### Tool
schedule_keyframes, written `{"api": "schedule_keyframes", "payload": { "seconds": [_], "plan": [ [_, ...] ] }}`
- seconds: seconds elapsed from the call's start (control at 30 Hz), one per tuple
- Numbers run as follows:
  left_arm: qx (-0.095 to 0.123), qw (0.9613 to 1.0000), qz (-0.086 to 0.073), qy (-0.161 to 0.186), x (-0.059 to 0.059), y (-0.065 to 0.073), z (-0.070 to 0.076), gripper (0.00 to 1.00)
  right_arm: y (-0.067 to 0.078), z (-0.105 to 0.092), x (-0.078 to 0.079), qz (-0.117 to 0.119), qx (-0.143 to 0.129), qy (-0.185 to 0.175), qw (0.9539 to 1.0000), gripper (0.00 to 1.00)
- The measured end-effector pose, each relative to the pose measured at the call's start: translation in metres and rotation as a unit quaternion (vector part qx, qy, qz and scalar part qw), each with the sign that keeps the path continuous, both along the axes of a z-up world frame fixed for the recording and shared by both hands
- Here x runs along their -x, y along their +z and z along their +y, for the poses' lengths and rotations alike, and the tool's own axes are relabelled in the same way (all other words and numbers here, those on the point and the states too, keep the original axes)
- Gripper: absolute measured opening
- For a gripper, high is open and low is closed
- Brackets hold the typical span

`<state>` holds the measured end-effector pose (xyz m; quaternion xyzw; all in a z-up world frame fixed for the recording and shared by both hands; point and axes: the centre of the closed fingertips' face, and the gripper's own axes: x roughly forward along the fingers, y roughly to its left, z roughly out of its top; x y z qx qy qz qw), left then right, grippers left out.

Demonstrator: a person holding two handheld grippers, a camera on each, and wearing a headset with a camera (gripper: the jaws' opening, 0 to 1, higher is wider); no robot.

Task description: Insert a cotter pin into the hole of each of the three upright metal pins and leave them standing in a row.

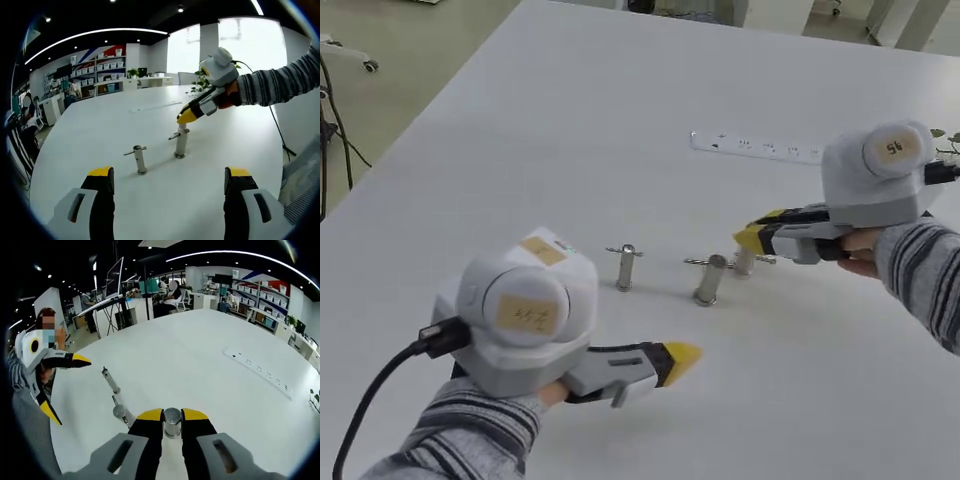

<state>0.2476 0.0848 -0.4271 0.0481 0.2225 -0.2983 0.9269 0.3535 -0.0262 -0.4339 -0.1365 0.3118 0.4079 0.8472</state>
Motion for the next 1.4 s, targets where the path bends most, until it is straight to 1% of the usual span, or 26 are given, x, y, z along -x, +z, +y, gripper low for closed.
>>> {"api": "schedule_keyframes", "payload": {
  "seconds": [0.3, 0.6, 0.7, 0.8, 1.07, 1.13, 1.2, 1.4],
  "plan": [
    [0.0, 1.0, -0.002, -0.003, 0.001, 0.0, -0.002, 0.9, 0.0, -0.022, 0.019, 0.004, 0.003, -0.007, 1.0, 0.08],
    [0.0, 1.0, -0.004, -0.006, 0.001, 0.002, -0.003, 0.9, -0.002, -0.029, 0.044, 0.01, 0.004, 0.001, 0.9999, 0.08],
    [-0.001, 1.0, -0.004, -0.006, 0.001, 0.001, -0.002, 0.9, -0.004, -0.028, 0.051, 0.009, 0.006, 0.009, 0.9999, 0.08],
    [-0.002, 1.0, -0.005, -0.005, 0.001, 0.002, -0.002, 0.9, -0.003, -0.025, 0.058, 0.011, 0.002, 0.015, 0.9998, 0.08],
    [-0.002, 1.0, -0.006, -0.004, 0.0, 0.002, -0.001, 0.9, -0.001, -0.012, 0.071, 0.001, 0.005, 0.034, 0.9994, 0.08],
    [-0.003, 1.0, -0.005, -0.004, 0.0, 0.001, -0.001, 0.9, -0.002, -0.006, 0.075, -0.002, 0.011, 0.041, 0.9991, 0.08],
    [-0.002, 1.0, -0.005, -0.004, 0.0, 0.002, -0.001, 0.9, -0.004, -0.002, 0.078, 0.002, 0.005, 0.042, 0.9991, 0.08],
    [-0.001, 1.0, -0.007, -0.001, 0.0, 0.002, 0.0, 0.9, -0.006, 0.013, 0.086, -0.001, 0.002, 0.056, 0.9984, 0.08]
  ]
}}
